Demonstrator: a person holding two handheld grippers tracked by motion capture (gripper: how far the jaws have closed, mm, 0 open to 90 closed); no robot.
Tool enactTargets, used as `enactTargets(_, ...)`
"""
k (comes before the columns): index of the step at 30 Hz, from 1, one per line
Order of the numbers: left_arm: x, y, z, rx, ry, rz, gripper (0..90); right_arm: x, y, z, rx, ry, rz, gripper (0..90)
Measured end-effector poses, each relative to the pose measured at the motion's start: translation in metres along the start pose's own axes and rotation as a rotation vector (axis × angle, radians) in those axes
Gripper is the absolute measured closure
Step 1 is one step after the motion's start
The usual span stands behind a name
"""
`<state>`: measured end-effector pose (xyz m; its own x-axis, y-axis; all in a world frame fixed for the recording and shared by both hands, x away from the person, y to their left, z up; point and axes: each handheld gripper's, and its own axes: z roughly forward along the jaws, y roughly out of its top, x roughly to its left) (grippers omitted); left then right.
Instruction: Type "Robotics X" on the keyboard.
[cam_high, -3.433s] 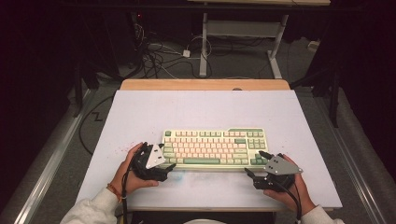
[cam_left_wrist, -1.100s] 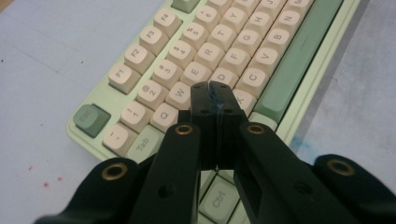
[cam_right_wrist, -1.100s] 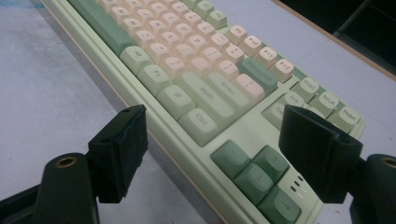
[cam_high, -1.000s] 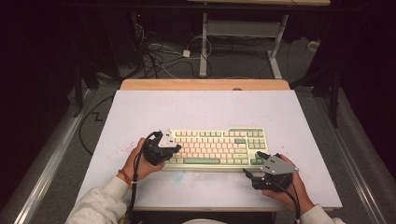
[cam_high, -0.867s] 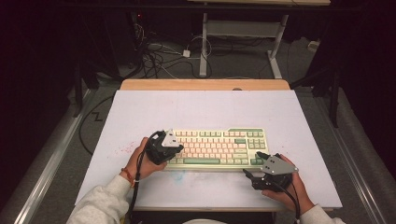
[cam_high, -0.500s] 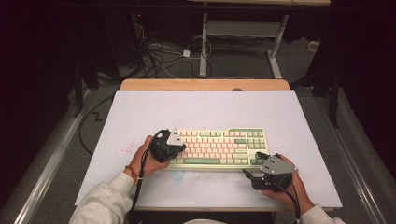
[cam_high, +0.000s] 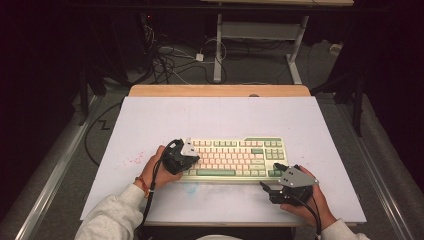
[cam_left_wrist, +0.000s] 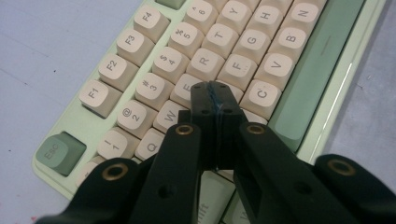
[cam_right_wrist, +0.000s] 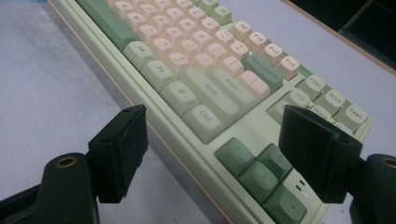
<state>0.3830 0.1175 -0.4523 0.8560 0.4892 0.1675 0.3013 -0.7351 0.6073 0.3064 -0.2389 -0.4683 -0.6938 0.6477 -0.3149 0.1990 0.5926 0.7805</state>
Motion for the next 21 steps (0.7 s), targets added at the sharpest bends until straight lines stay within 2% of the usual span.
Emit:
enactTargets(2, -0.0006, 0.0013, -0.0021, -0.001, 0.011, 0.009, 86.9, -0.0008, -0.0001, -0.0003, -0.002, 0.0, 0.002, 24.1)
enactTargets(15, -0.0001, 0.0042, -0.0094, -0.044, 0.026, 0.001, 85.8, -0.0002, -0.0001, 0.0002, -0.001, 0.001, 0.002, 24.1)
enactTargets(21, -0.0012, 0.0047, -0.0106, -0.056, 0.037, 0.005, 80.4, -0.0003, -0.0001, 0.0002, 0.0, 0.0, 0.001, 24.1)
